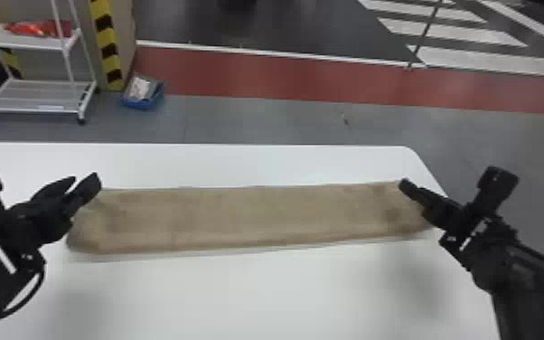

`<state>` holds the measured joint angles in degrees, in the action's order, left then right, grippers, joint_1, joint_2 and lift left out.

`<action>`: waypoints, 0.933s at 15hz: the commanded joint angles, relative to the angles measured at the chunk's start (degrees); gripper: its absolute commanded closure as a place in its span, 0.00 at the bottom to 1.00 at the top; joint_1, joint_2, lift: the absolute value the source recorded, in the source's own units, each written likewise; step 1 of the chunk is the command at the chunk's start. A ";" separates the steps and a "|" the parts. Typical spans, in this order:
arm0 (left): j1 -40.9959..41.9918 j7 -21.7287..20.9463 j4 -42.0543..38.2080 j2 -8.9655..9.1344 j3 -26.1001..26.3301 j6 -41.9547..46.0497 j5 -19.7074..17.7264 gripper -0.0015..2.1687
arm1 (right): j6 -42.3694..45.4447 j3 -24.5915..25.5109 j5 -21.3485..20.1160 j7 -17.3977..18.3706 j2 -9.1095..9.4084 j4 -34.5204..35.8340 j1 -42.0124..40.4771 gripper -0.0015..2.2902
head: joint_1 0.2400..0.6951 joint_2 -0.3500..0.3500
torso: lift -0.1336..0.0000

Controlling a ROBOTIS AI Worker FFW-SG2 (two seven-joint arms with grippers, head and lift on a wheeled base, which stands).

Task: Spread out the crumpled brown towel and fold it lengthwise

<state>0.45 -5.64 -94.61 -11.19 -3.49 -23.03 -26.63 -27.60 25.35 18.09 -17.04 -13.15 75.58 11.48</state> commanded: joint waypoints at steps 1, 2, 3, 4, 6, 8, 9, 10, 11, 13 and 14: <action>0.42 0.10 -0.32 -0.59 -0.03 1.63 0.44 0.03 | 0.57 0.14 0.81 -0.01 -0.03 0.62 -1.03 0.05 | 1.00 0.22 | 0.07; 1.57 0.19 -1.02 -0.59 -0.47 3.21 0.35 0.03 | 0.57 0.58 0.99 -0.01 -0.03 2.12 -2.70 0.05 | 1.00 0.23 | 0.07; 2.27 0.19 -2.34 -0.85 -0.82 3.21 0.26 0.03 | 0.04 0.75 2.13 -0.01 -0.03 4.40 -3.57 0.05 | 1.00 0.23 | 0.07; 3.15 0.36 -3.48 -1.20 -0.91 3.21 0.18 0.03 | -0.49 0.93 2.83 -0.10 -0.12 5.90 -4.28 0.05 | 1.00 0.23 | 0.07; 5.52 0.45 -6.64 -1.55 -2.49 3.03 -0.35 0.03 | -1.37 1.02 3.71 -0.28 -0.38 9.68 -6.83 0.05 | 1.00 0.24 | 0.07; 7.28 0.36 -9.02 -1.73 -3.54 2.68 -0.70 0.03 | -1.37 1.02 3.62 -0.89 -0.65 11.70 -8.32 0.05 | 1.00 0.25 | 0.07; 8.51 0.28 -10.69 -1.73 -3.89 2.50 -0.88 0.03 | -1.54 1.02 3.71 -0.89 -0.65 13.46 -9.37 0.05 | 1.00 0.25 | 0.07; 9.30 -0.08 -12.09 -1.82 -4.25 1.45 -0.88 0.03 | -1.37 1.28 3.71 -0.89 -0.91 14.34 -10.08 0.05 | 1.00 0.25 | 0.07; 9.83 -0.25 -12.97 -1.91 -4.77 -0.31 -1.05 0.03 | -1.54 1.81 3.71 -0.98 -1.00 14.34 -10.34 0.05 | 1.00 0.25 | 0.07; 11.32 -0.25 -13.68 -1.91 -5.30 -0.31 -1.23 0.03 | -2.25 4.09 3.62 -2.04 -1.00 14.60 -11.04 0.05 | 1.00 0.25 | 0.07; 11.94 -0.34 -14.20 -1.91 -5.48 -0.48 -1.23 0.03 | -2.42 4.62 3.71 -2.56 -1.18 14.86 -11.40 0.05 | 1.00 0.23 | 0.07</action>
<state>11.45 -5.92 -108.10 -13.09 -8.67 -23.34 -27.81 -29.66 28.89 21.79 -19.19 -14.18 90.12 0.64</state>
